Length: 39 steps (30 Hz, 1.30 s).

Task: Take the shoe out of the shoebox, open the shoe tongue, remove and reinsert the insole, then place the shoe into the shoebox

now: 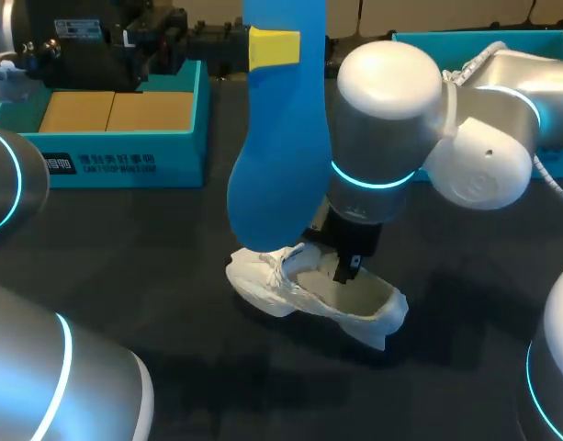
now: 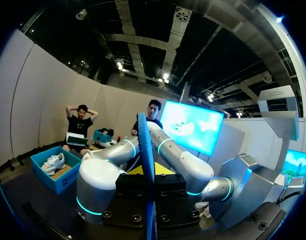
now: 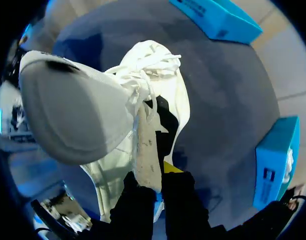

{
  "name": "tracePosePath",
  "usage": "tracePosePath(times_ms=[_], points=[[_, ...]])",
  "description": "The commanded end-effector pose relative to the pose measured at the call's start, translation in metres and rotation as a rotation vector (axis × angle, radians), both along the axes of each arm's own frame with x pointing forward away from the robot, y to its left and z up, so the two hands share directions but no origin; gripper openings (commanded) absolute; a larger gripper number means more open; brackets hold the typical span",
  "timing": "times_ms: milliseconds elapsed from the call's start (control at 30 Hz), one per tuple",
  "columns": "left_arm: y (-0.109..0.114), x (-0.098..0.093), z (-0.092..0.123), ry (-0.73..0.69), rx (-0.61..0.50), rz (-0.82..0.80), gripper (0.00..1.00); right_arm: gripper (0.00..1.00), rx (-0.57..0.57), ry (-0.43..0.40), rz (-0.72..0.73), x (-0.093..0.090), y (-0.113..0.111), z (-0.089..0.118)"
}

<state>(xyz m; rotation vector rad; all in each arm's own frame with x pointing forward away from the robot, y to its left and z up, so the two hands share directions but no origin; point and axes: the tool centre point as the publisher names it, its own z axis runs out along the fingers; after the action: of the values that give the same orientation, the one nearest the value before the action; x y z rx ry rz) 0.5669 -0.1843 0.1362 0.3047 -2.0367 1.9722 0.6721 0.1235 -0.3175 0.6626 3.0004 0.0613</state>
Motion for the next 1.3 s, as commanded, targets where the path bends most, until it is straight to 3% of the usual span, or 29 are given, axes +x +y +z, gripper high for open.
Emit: tracePosePath(times_ms=[33, 467, 633, 667, 967, 1100, 1300], points=[[-0.002, 0.000, -0.001, 0.000, -0.002, 0.000, 0.00, 0.00, -0.022, -0.082, -0.106, -0.013, 0.013, 0.014], [-0.002, 0.000, -0.001, 0.000, -0.002, 0.000, 0.00, 0.00, -0.022, -0.082, -0.106, -0.013, 0.013, 0.014], [-0.002, 0.000, -0.001, 0.000, -0.002, 0.000, 0.00, 0.00, 0.043, -0.100, -0.431, -0.020, 0.007, 0.015], [-0.002, 0.000, -0.001, 0.000, -0.002, 0.000, 0.00, 0.00, 0.060, -0.098, -0.560, -0.022, 0.004, 0.014], [-0.002, 0.000, -0.001, 0.000, -0.002, 0.000, 0.00, 0.00, 0.119, -0.183, -1.024, -0.042, 0.007, 0.010], [-0.002, 0.000, -0.001, 0.000, -0.002, 0.000, 0.00, 0.00, 0.146, -0.207, -1.115, -0.046, 0.018, 0.010], [-0.002, 0.000, -0.001, 0.000, -0.002, 0.000, 0.00, 0.00, 0.147, -0.223, -1.059, -0.044, 0.028, 0.013]])
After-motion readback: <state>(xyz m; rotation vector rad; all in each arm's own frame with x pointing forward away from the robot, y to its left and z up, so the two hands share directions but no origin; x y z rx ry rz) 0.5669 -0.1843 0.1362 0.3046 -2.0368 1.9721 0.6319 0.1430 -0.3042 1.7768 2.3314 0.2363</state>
